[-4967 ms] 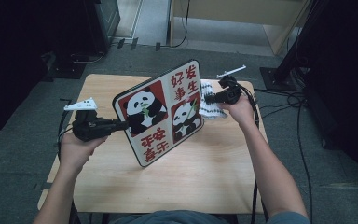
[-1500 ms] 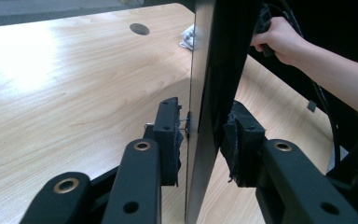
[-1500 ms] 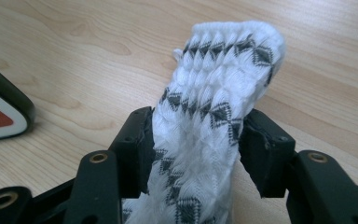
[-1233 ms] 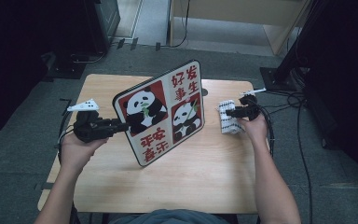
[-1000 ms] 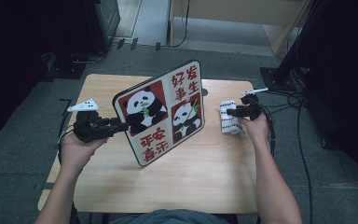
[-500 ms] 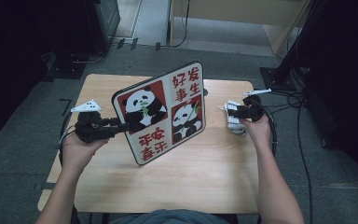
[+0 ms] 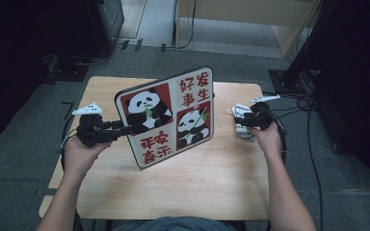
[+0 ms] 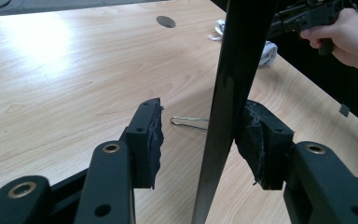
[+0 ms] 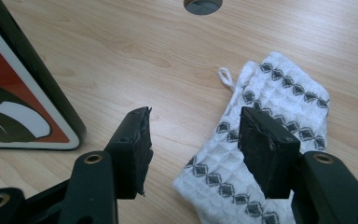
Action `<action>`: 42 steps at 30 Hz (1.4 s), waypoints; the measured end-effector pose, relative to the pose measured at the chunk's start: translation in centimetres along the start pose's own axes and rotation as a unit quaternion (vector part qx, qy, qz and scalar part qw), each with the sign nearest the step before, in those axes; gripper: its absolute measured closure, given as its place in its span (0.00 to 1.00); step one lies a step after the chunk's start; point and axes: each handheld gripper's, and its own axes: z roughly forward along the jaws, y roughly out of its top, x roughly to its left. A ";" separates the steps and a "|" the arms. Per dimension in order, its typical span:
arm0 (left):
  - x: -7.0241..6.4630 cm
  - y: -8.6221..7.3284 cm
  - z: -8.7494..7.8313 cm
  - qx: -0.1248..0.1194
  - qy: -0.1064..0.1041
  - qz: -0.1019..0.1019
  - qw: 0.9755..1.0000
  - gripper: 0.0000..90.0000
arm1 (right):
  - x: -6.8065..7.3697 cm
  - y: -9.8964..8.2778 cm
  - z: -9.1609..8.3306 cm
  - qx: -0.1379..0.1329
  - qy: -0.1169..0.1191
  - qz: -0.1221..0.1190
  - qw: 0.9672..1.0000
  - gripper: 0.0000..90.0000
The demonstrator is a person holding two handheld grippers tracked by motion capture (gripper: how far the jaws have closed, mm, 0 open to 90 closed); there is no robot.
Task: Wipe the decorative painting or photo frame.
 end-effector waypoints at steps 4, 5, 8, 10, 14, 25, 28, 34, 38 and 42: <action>0.3 -0.1 0.1 -0.004 0.003 -0.001 1.000 0.55 | 0.4 -0.2 -0.2 0.001 0.003 -0.004 1.000 0.50; 0.4 -0.1 0.0 -0.003 0.004 0.000 1.000 0.55 | 0.6 -0.2 -0.2 0.002 0.003 -0.004 1.000 0.50; 0.8 -0.2 0.1 -0.004 0.007 -0.003 1.000 0.55 | 0.8 -0.4 -0.3 -0.003 0.008 -0.007 1.000 0.51; 1.1 -0.3 0.2 -0.004 0.007 -0.006 1.000 0.54 | 0.9 -0.5 -0.1 -0.002 0.009 -0.006 1.000 0.51; 1.3 -0.3 0.4 -0.003 0.010 -0.006 1.000 0.54 | 1.3 -0.7 0.1 0.007 0.009 -0.012 1.000 0.51; 2.5 -0.4 1.1 -0.003 0.020 -0.008 1.000 0.51 | 1.4 -1.5 0.1 0.011 0.012 -0.016 1.000 0.51; 2.7 -0.4 1.2 -0.004 0.025 -0.007 1.000 0.50 | 1.4 -1.7 0.0 0.010 0.014 -0.012 1.000 0.51; 3.1 -0.5 1.5 -0.001 0.026 -0.010 1.000 0.48 | 1.4 -1.9 0.2 0.015 0.013 -0.014 1.000 0.51; 3.3 -0.5 1.7 0.001 0.026 -0.012 1.000 0.47 | 1.4 -1.9 0.3 0.014 0.015 -0.015 1.000 0.51; 3.3 -0.5 1.8 0.007 0.030 -0.011 0.999 0.46 | 1.3 -1.9 0.5 0.014 0.014 -0.012 1.000 0.51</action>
